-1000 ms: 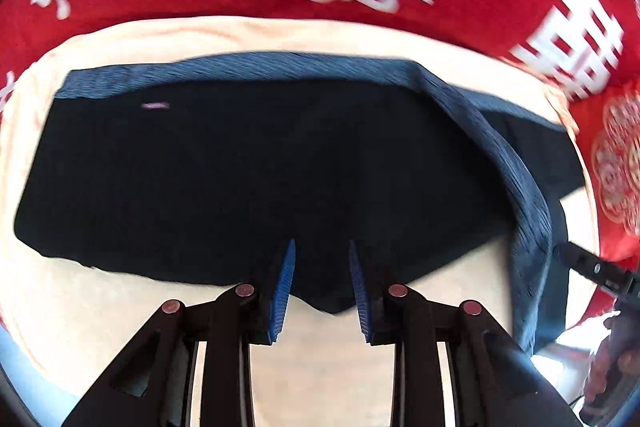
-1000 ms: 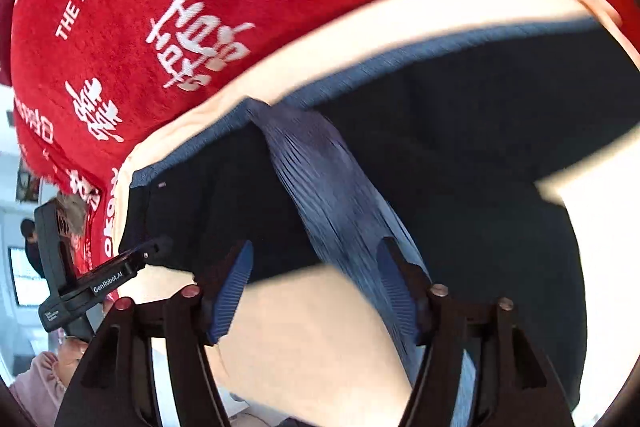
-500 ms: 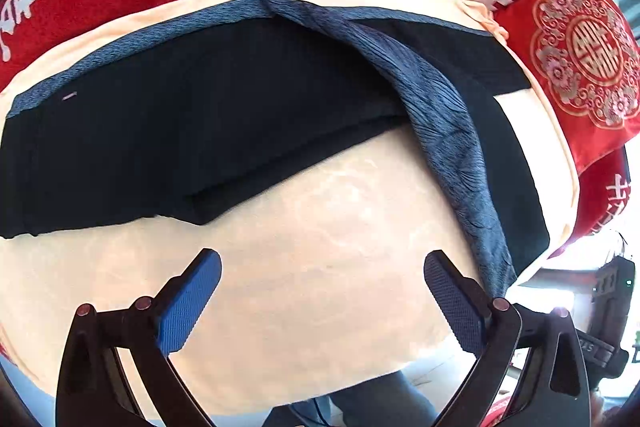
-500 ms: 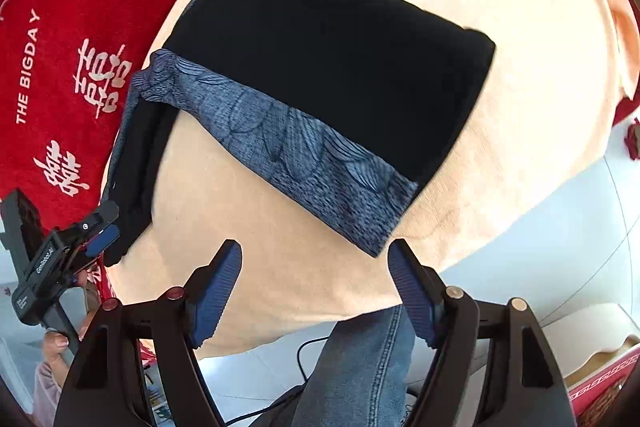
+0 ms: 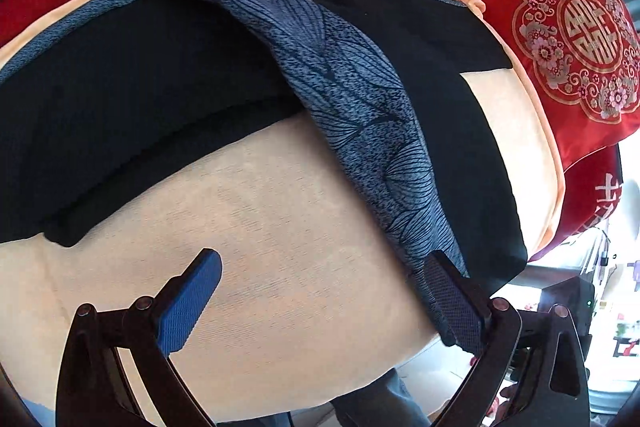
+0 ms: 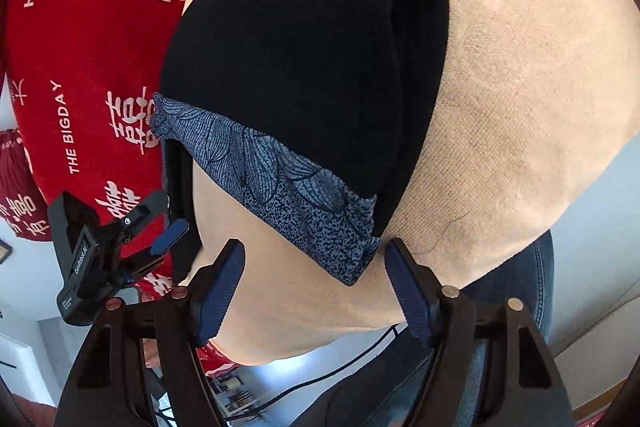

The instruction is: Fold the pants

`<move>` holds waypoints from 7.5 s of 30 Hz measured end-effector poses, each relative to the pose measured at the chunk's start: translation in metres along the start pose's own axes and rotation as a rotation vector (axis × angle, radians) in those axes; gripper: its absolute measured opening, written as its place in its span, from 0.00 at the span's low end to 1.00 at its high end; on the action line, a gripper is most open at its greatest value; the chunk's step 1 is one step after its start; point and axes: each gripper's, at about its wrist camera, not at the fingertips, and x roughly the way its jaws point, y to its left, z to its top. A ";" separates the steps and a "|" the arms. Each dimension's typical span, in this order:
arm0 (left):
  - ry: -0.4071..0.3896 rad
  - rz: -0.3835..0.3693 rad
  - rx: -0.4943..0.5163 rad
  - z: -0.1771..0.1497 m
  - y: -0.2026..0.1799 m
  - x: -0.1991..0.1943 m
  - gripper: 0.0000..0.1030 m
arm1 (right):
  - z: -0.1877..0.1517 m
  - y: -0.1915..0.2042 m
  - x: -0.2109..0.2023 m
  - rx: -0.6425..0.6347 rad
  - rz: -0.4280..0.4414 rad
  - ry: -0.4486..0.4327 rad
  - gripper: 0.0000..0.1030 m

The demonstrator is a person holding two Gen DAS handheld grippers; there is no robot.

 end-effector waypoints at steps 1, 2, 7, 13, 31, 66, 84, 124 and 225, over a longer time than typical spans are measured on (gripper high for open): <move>0.008 -0.008 0.001 0.004 -0.002 0.003 0.98 | 0.001 -0.004 -0.001 0.011 0.024 0.009 0.70; 0.016 -0.017 0.004 0.008 -0.006 0.008 0.98 | 0.001 -0.007 -0.001 0.017 0.036 0.017 0.70; 0.040 -0.040 0.010 0.026 -0.015 0.020 0.98 | 0.002 -0.021 0.000 0.043 0.091 0.038 0.70; 0.057 -0.077 0.016 0.031 -0.025 0.022 0.98 | 0.001 -0.028 0.008 0.128 0.250 0.092 0.22; -0.054 -0.236 -0.052 0.105 -0.068 -0.020 0.30 | 0.142 0.127 -0.123 -0.243 0.259 -0.055 0.10; 0.126 -0.114 -0.035 0.040 -0.016 0.003 0.30 | 0.034 0.025 -0.039 -0.200 -0.228 0.116 0.56; 0.032 -0.238 0.043 0.060 -0.073 0.002 0.30 | 0.069 0.000 -0.079 0.085 0.347 0.018 0.15; -0.152 0.368 -0.229 0.152 0.018 -0.018 0.71 | 0.309 0.151 -0.049 -0.401 -0.454 -0.092 0.35; -0.282 0.363 -0.172 0.180 0.180 -0.027 0.88 | 0.173 0.304 0.234 -0.840 -0.456 0.078 0.21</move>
